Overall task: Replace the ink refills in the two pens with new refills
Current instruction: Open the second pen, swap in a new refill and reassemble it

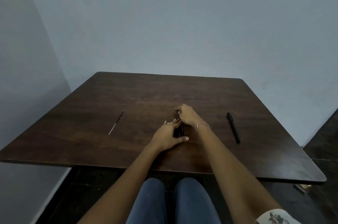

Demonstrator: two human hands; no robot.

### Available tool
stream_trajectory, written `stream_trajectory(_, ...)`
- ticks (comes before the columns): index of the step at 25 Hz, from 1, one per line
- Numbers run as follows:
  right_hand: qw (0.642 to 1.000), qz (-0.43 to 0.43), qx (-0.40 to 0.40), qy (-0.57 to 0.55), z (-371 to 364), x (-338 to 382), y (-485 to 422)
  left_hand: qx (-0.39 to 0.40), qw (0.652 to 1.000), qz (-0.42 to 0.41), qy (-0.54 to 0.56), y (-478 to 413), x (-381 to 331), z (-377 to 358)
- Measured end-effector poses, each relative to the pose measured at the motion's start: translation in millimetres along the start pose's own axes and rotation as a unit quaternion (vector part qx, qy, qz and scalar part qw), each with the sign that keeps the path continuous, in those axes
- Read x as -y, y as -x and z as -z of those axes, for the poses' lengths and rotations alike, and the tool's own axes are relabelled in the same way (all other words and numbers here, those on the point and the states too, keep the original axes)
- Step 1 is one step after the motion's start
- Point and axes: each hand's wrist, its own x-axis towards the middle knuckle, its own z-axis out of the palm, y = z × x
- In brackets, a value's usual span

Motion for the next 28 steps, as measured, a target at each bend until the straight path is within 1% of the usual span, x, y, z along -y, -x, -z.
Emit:
stream_trajectory(2,0.998,-0.009,-0.009,-0.065,5.5,-2.4,2.7,-0.01,1.0,-0.004,0.005,3.5,3.7,-1.9)
stream_trajectory(3,0.991,-0.02,-0.023,-0.13,6.9,-3.0,4.6,-0.023,1.0,-0.005,0.014,5.1,5.6,-1.1)
stream_trajectory(4,0.975,-0.031,-0.042,-0.215,6.8,-2.7,7.6,-0.04,0.999,-0.007,0.023,7.1,6.1,1.0)
stream_trajectory(6,0.919,-0.056,-0.066,-0.385,1.2,1.1,13.3,-0.084,0.996,-0.012,0.03,10.1,7.0,6.3)
stream_trajectory(8,0.842,-0.077,-0.049,-0.531,-8.5,7.7,19.1,-0.124,0.992,-0.016,0.032,14.0,7.5,11.5)
stream_trajectory(9,0.807,-0.084,-0.037,-0.584,-11.7,11.2,23.6,-0.146,0.989,-0.018,0.033,16.4,7.9,13.3)
stream_trajectory(10,0.783,-0.089,-0.03,-0.615,-14.7,15.4,27.8,-0.171,0.985,-0.019,0.031,18.6,9.3,14.5)
stream_trajectory(11,0.771,-0.093,-0.03,-0.629,-17.6,19.5,31.2,-0.2,0.979,-0.017,0.024,20.2,12.0,15.0)
stream_trajectory(13,0.786,-0.099,-0.074,-0.606,-28.4,24.4,36.9,-0.25,0.968,0.002,0.022,22.4,16.5,15.7)
stream_trajectory(14,0.79,-0.092,-0.106,-0.596,-35.4,25.9,39.2,-0.261,0.964,0.011,0.043,22.0,18.3,17.1)
stream_trajectory(16,0.778,-0.07,-0.159,-0.603,-43.8,28.6,43.3,-0.251,0.958,0.003,0.136,20.1,19.6,20.5)
stream_trajectory(17,0.775,-0.06,-0.175,-0.605,-45.5,28.6,44.6,-0.244,0.95,-0.003,0.197,18.3,19.5,22.6)
stream_trajectory(18,0.777,-0.048,-0.181,-0.602,-46.8,27.3,45.5,-0.241,0.931,0.003,0.274,15.6,19.0,24.5)
stream_trajectory(19,0.784,-0.037,-0.18,-0.592,-46.9,26.7,47.6,-0.24,0.9,0.026,0.362,12.7,18.1,26.7)
stream_trajectory(21,0.809,-0.026,-0.178,-0.56,-48.2,24.9,50.5,-0.24,0.802,0.088,0.54,2.5,17.8,29.3)
stream_trajectory(22,0.828,-0.02,-0.176,-0.533,-49.4,25.1,51.2,-0.237,0.755,0.105,0.603,-2.5,18.0,30.2)
stream_trajectory(23,0.85,-0.012,-0.169,-0.498,-51.1,26.3,52.0,-0.231,0.725,0.112,0.639,-6.6,17.6,31.3)
stream_trajectory(24,0.872,0.001,-0.157,-0.465,-52.9,27.7,52.1,-0.219,0.712,0.111,0.658,-9.5,16.0,33.5)
stream_trajectory(25,0.887,0.015,-0.142,-0.44,-54.2,29.6,52.5,-0.207,0.709,0.103,0.666,-12.0,15.3,35.7)
stream_trajectory(26,0.894,0.025,-0.131,-0.427,-54.5,31.0,52.7,-0.198,0.707,0.095,0.672,-14.7,13.5,37.5)
stream_trajectory(28,0.898,0.033,-0.126,-0.42,-53.9,29.5,52.8,-0.19,0.713,0.099,0.668,-21.3,7.4,39.3)
